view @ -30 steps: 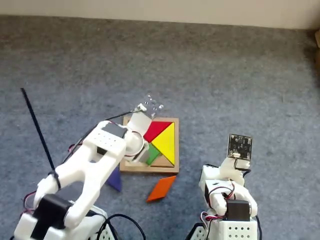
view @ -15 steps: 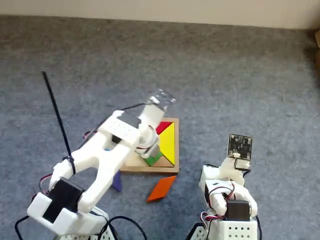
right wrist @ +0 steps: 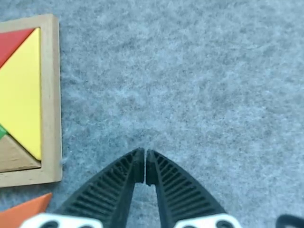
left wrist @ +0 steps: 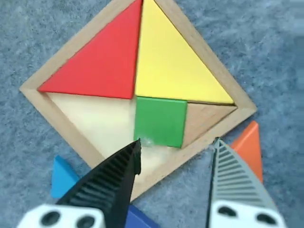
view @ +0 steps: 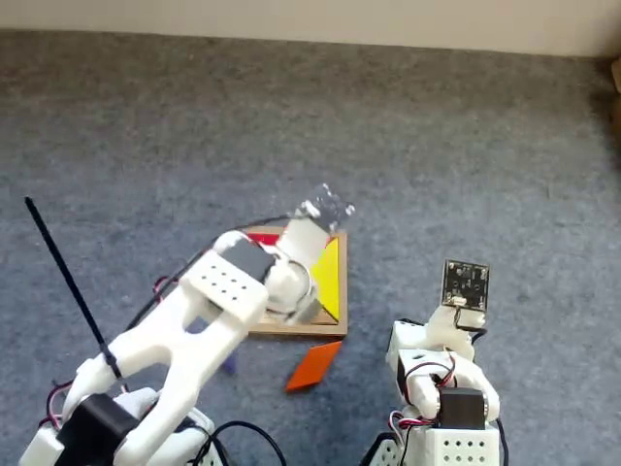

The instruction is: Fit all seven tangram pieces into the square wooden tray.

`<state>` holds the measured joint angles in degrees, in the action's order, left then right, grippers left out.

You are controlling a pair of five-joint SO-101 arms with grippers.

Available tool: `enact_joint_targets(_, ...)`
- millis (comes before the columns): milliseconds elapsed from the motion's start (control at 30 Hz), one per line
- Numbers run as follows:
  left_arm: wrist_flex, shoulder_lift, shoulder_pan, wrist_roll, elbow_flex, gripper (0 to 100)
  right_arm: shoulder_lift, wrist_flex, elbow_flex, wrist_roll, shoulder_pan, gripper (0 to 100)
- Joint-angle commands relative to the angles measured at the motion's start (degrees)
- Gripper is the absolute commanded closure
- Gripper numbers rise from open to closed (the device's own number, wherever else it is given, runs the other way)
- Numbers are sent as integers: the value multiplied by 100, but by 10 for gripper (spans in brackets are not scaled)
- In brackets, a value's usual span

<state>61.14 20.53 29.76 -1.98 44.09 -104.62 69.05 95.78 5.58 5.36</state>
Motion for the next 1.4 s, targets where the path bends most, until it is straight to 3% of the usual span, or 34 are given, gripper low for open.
enact_joint_targets(0,53,330,479,193,171,768,-101,22,708,44,-57,974)
enact_joint_targets(400,185,-453,1349,1424,224,765,-101,22,708,44,-57,974)
enact_joint_targets(667,0,-1279,1323,1451,189,773,-101,22,708,44,-57,974)
enact_joint_targets(867,-35,-1279,1402,1415,171,924,-101,22,708,44,-57,974)
enact_joint_targets(1033,-18,-1244,1402,1398,163,934,-101,22,708,44,-57,974)
enact_joint_targets(1367,9,391,1341,1134,602,934,-101,22,708,44,-57,974)
